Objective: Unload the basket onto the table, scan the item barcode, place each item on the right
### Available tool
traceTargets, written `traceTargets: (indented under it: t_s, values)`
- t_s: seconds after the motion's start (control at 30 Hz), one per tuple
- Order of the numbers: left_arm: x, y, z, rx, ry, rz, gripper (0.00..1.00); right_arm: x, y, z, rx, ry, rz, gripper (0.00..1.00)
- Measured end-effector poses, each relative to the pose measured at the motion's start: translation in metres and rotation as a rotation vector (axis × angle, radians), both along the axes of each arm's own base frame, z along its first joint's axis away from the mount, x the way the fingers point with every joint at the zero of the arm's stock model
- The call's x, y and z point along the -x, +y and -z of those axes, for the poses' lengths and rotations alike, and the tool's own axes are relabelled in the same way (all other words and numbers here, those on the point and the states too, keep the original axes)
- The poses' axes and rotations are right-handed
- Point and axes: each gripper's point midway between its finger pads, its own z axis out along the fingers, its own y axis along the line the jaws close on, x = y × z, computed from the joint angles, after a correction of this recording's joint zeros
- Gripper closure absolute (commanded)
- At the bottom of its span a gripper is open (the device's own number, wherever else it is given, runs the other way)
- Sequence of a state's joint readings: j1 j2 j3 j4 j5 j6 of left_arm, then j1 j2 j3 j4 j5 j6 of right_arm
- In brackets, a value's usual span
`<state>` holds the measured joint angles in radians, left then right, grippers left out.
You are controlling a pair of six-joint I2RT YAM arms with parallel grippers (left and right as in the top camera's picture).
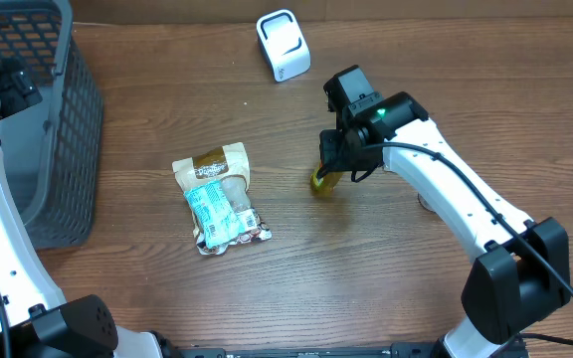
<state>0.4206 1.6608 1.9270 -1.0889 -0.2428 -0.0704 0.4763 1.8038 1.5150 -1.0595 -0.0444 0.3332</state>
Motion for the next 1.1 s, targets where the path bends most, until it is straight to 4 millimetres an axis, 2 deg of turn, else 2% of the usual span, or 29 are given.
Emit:
traceTargets:
  t_s: [0.2,0.8,0.9,1.1]
  values:
    - [0.0,0.0,0.0,0.0,0.0,0.0,0.0,0.0,-0.001,0.019,0.002,-0.004,0.005,0.73]
    - [0.0,0.0,0.0,0.0,0.0,0.0,0.0,-0.013,0.0,0.019,0.003,-0.07,0.014,0.73]
    - [0.0,0.0,0.0,0.0,0.0,0.0,0.01,-0.015,-0.001,0.019,0.01,-0.08,0.018,0.69]
    - [0.0,0.0,0.0,0.0,0.0,0.0,0.0,-0.015,-0.002,0.019,0.024,-0.083,0.02,0.69]
